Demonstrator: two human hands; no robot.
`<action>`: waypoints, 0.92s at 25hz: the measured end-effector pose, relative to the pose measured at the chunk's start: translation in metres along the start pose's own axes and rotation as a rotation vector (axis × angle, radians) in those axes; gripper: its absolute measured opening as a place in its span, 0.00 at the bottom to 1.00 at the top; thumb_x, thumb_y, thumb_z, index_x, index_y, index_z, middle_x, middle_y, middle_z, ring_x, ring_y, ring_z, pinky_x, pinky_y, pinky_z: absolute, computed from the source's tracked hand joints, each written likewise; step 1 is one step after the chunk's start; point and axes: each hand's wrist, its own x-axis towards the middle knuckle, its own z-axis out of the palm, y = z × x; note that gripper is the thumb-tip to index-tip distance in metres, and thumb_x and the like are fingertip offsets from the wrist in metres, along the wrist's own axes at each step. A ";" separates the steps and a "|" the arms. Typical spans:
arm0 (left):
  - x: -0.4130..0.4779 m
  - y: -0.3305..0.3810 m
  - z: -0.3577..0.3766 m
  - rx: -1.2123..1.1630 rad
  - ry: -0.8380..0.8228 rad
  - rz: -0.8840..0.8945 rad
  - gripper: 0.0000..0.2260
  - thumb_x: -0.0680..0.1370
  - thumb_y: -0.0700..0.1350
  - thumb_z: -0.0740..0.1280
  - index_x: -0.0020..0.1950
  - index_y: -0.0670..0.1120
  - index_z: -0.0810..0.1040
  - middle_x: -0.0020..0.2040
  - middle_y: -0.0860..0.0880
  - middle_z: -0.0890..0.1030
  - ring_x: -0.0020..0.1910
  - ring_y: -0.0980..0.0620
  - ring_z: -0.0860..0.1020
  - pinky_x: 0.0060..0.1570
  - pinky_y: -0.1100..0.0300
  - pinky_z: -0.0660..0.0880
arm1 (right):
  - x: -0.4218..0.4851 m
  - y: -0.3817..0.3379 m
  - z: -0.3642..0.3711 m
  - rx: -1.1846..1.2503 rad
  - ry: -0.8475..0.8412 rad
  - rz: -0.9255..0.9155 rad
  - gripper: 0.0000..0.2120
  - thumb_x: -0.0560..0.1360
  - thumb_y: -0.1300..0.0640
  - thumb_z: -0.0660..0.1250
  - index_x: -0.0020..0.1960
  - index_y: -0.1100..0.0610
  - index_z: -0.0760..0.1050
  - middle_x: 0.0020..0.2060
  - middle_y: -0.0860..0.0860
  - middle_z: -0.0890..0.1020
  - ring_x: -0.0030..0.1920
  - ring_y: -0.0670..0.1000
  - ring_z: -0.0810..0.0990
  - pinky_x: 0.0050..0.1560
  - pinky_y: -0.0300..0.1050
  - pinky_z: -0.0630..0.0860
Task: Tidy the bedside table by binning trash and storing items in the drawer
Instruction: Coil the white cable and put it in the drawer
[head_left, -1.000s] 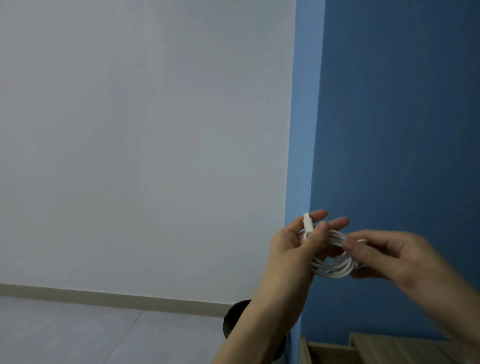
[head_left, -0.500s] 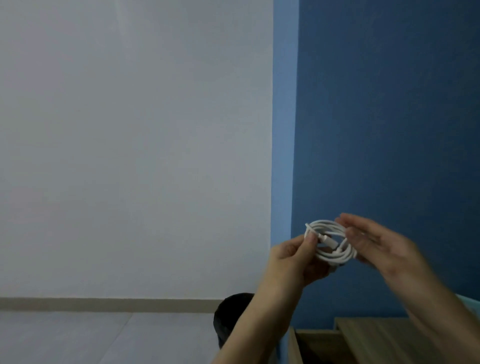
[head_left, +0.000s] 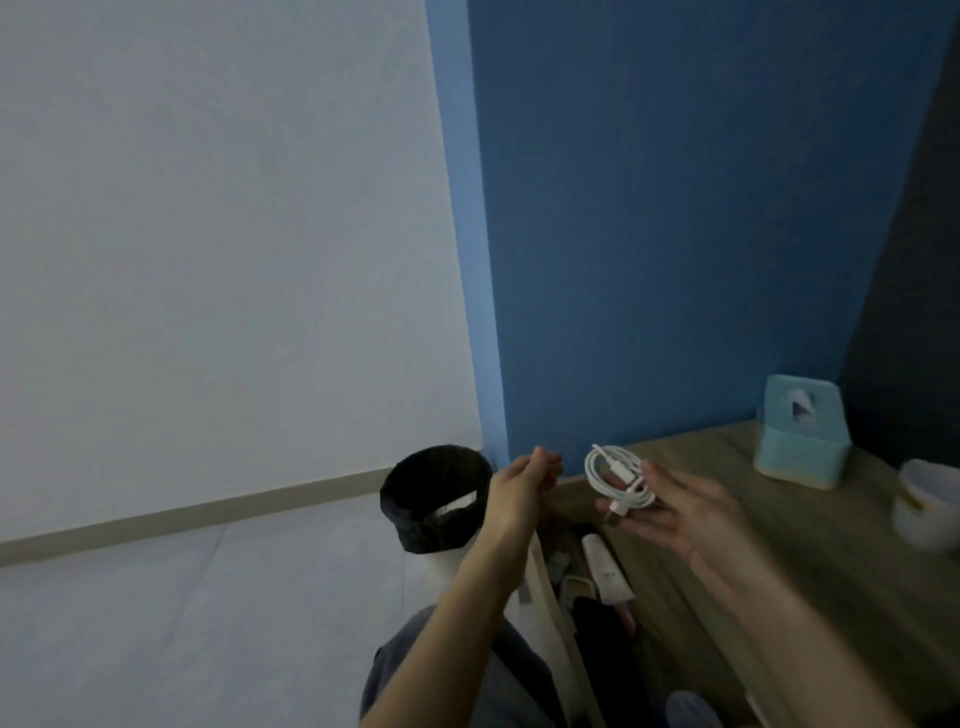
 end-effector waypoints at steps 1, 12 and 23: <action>0.009 -0.021 0.000 0.004 0.015 -0.064 0.13 0.81 0.46 0.57 0.53 0.40 0.78 0.45 0.46 0.80 0.36 0.59 0.80 0.44 0.64 0.78 | 0.005 0.024 -0.012 0.025 0.041 0.074 0.20 0.66 0.53 0.70 0.52 0.67 0.77 0.34 0.55 0.86 0.33 0.53 0.85 0.35 0.43 0.82; 0.080 -0.139 0.000 0.241 0.143 -0.324 0.12 0.80 0.43 0.59 0.61 0.42 0.76 0.57 0.45 0.78 0.48 0.54 0.77 0.49 0.62 0.73 | 0.074 0.199 -0.071 0.034 0.437 0.565 0.16 0.76 0.58 0.62 0.61 0.64 0.73 0.55 0.63 0.78 0.48 0.58 0.78 0.40 0.48 0.75; 0.155 -0.181 0.011 0.174 0.350 -0.555 0.14 0.80 0.39 0.55 0.64 0.40 0.72 0.51 0.44 0.77 0.40 0.52 0.74 0.38 0.61 0.72 | 0.158 0.279 -0.078 -0.266 0.665 0.506 0.09 0.72 0.62 0.68 0.50 0.66 0.78 0.52 0.64 0.81 0.52 0.59 0.79 0.56 0.55 0.75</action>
